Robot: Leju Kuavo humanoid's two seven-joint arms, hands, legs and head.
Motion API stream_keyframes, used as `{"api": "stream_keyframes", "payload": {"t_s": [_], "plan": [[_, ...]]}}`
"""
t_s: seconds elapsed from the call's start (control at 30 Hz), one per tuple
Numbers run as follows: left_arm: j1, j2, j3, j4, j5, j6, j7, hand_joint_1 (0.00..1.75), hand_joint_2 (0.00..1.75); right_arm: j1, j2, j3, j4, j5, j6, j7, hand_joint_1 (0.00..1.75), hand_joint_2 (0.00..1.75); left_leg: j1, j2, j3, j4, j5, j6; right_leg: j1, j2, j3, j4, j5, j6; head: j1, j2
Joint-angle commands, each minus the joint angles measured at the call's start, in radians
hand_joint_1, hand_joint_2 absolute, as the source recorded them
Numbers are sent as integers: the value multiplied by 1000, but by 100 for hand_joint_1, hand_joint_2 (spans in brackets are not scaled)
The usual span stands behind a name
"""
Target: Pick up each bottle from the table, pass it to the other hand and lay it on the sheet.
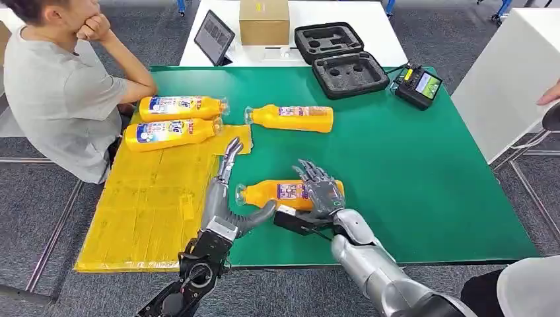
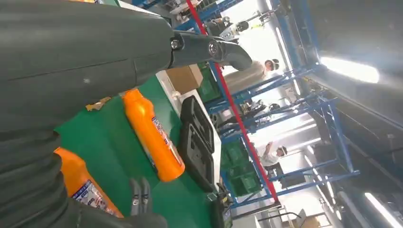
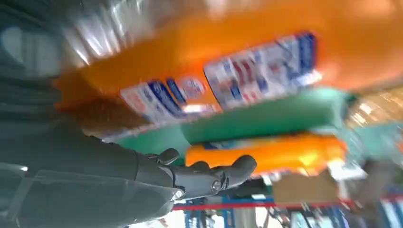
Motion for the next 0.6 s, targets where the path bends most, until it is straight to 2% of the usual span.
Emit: {"api": "stream_keyframes", "payload": {"t_s": [0.03, 0.33, 0.37, 0.4, 0.6], "plan": [[-28, 17, 10, 29, 1, -15, 3, 0, 175, -60, -7, 58, 101, 49, 75, 92, 0, 175, 0, 0, 2, 0, -1, -2, 0, 1, 2, 0, -1, -1, 0, 0], [-40, 9, 9, 47, 4, -38, 3, 0, 175, -54, -9, 66, 85, 80, 144, 137, 0, 175, 0, -1, 3, 0, -1, -1, 0, 0, 3, 0, -1, -1, 0, 0], [-52, 2, 5, 65, 1, -44, 3, 0, 175, -55, -11, 56, 90, 74, 213, 153, 0, 175, 1, -2, 4, 0, -1, -2, 1, 0, 4, 0, -1, -2, 0, 0], [-52, 2, 5, 65, 1, -44, 3, 0, 175, -55, -11, 56, 90, 74, 213, 153, 155, 175, 1, -2, 3, 0, 0, -2, 1, -1, 3, -1, -1, -1, 0, 0], [-60, -4, 5, 76, -1, -46, 3, 0, 175, -56, -14, 50, 94, 69, 238, 156, 155, 175, 1, -2, 6, 0, 0, -2, 1, -2, 6, -1, -1, -1, 0, 0]]}}
